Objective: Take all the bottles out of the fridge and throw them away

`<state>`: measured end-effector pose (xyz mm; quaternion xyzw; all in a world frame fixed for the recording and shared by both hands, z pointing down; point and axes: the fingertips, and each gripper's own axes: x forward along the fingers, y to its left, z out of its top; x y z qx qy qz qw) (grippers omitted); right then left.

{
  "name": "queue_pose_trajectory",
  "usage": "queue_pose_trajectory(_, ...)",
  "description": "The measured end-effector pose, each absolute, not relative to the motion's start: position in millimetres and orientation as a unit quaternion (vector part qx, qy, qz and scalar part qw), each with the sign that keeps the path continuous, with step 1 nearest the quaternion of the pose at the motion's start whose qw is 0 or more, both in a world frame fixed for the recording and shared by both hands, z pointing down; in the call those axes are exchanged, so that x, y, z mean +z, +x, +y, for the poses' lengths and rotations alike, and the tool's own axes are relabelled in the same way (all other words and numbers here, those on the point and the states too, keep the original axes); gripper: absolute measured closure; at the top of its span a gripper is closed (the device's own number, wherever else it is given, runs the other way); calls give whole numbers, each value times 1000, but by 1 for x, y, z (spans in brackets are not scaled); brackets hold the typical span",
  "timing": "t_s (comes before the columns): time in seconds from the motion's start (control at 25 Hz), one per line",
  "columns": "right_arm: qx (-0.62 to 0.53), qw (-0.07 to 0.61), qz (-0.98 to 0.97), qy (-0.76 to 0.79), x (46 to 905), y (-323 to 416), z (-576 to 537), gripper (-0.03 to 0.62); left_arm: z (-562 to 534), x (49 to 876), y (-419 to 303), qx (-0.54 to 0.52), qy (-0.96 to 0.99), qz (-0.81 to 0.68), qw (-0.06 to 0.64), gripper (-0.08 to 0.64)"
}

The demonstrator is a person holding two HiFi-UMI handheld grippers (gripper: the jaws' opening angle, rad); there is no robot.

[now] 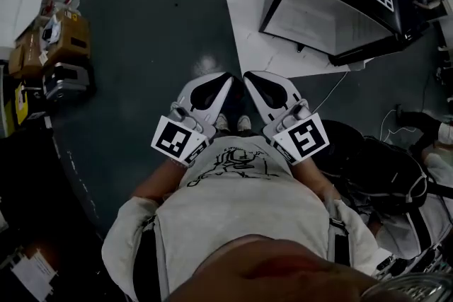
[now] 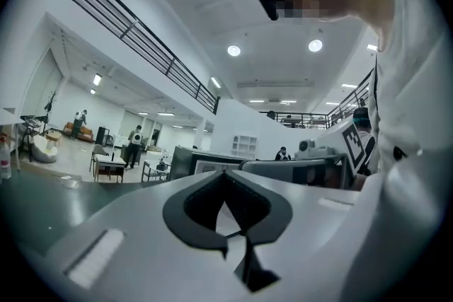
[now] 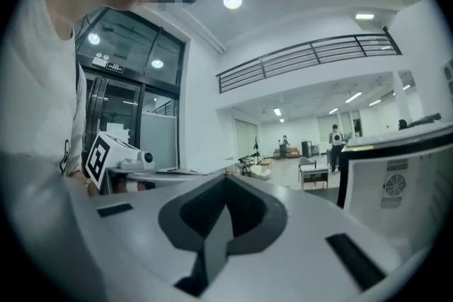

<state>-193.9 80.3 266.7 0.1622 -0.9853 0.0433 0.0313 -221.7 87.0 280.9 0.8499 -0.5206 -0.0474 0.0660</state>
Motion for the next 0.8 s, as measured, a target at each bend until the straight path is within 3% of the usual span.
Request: queue_pose_trajectory(0.8,22,18,-982,188,236,-176,49,583,55,253,-203,-66,859,-504,57,551)
